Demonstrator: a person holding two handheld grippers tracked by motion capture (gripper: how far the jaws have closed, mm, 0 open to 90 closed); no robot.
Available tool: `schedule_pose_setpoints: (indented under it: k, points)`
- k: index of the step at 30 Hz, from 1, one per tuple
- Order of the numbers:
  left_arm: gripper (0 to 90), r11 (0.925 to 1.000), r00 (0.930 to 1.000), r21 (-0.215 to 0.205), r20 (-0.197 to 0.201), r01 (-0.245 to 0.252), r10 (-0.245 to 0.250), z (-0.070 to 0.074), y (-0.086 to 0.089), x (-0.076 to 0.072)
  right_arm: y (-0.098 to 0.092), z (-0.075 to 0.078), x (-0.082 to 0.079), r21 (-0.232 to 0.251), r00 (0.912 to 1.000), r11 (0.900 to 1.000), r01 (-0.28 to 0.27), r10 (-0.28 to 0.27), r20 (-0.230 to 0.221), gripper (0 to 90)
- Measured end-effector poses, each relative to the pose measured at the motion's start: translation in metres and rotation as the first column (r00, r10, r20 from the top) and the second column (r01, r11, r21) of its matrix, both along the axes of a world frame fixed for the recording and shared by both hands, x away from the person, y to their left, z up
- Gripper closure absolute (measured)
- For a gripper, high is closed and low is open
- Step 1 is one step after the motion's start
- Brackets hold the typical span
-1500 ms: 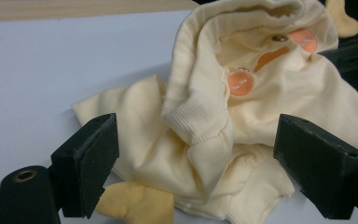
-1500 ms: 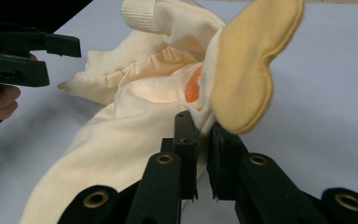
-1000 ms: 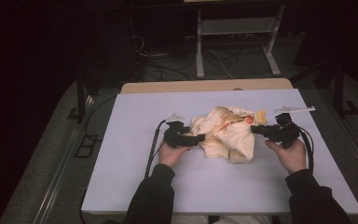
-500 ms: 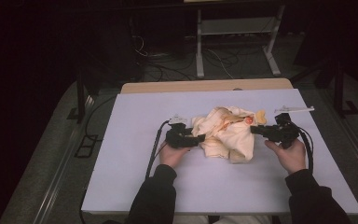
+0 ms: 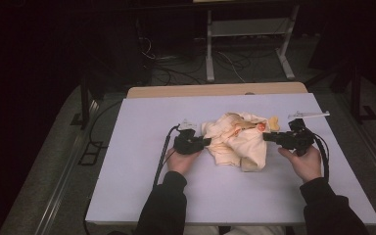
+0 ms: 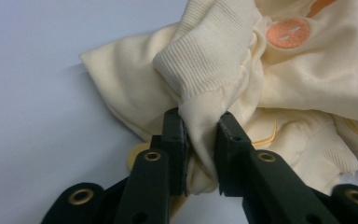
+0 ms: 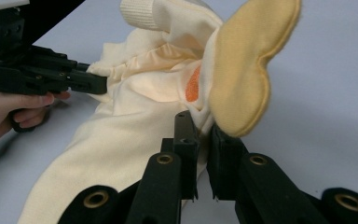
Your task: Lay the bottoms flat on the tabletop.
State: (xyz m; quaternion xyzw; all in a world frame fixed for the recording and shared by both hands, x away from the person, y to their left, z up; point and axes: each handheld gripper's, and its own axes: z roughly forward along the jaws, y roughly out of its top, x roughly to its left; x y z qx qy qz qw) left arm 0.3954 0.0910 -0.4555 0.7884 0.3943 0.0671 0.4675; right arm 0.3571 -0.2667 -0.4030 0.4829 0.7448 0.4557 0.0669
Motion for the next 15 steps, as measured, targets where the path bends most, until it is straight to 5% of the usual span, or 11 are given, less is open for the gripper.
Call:
schedule_pose_setpoints:
  k: [9,15]
  points:
    - [78.6,0.9942,0.9990,0.097,-0.004,0.046,-0.045,0.032,0.016,-0.005,-0.002,0.006,-0.007,0.038,0.9989,0.999,-0.028,0.029,-0.036,81.9]
    - [78.6,0.9886,0.9980,0.139,0.014,0.059,-0.062,0.053,0.031,-0.015,0.004,0.017,-0.015,0.053,0.9938,0.994,-0.095,0.097,-0.053,82.2]
